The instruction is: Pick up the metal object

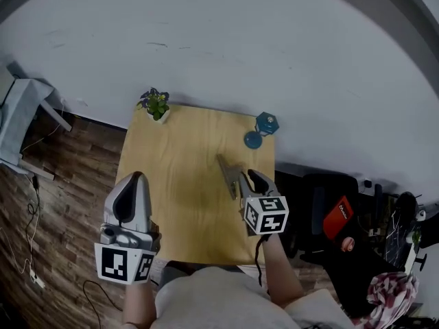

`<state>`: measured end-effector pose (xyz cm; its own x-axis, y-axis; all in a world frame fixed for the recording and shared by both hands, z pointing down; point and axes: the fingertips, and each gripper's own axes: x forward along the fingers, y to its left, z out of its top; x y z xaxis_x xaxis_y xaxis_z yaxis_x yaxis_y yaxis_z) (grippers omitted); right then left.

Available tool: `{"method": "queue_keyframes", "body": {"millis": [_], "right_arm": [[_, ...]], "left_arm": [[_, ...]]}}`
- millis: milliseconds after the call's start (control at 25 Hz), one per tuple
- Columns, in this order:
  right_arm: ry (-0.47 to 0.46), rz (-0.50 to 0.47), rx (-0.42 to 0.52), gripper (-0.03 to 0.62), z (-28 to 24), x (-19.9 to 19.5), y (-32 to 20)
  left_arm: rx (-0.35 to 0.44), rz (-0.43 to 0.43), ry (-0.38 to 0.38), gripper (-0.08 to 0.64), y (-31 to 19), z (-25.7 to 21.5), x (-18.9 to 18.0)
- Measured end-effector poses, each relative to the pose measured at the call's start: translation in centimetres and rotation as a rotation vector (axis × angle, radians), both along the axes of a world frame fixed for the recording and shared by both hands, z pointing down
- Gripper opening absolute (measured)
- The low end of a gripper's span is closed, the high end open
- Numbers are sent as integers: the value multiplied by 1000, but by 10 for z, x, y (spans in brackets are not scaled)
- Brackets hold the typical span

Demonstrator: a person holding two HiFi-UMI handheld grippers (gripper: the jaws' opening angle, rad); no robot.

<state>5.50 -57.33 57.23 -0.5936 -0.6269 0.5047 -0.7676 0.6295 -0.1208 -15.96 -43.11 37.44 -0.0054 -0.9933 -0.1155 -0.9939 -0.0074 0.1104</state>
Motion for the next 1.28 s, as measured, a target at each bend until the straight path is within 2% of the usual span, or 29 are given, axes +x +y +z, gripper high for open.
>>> {"method": "queue_keyframes", "body": {"millis": [160, 400, 720, 1040, 1200, 1280], "right_arm": [[19, -1, -74, 140, 33, 5, -11], [35, 27, -180, 178, 80, 15, -30], [9, 17, -303, 190, 128, 5, -40], [-34, -11, -322, 187, 141, -10, -40], [-56, -27, -269, 107, 132, -17, -37], [-60, -35, -241, 98, 126, -20, -35]], "left_arm": [[-30, -20, -1, 5, -2, 9, 0], [-77, -66, -3, 5, 2, 21, -6], [-135, -144, -5, 5, 15, 36, -23], [-166, -179, -3, 5, 24, 45, -32], [-168, -187, -3, 5, 30, 46, -33], [-165, -189, -2, 5, 32, 46, -34]]}}
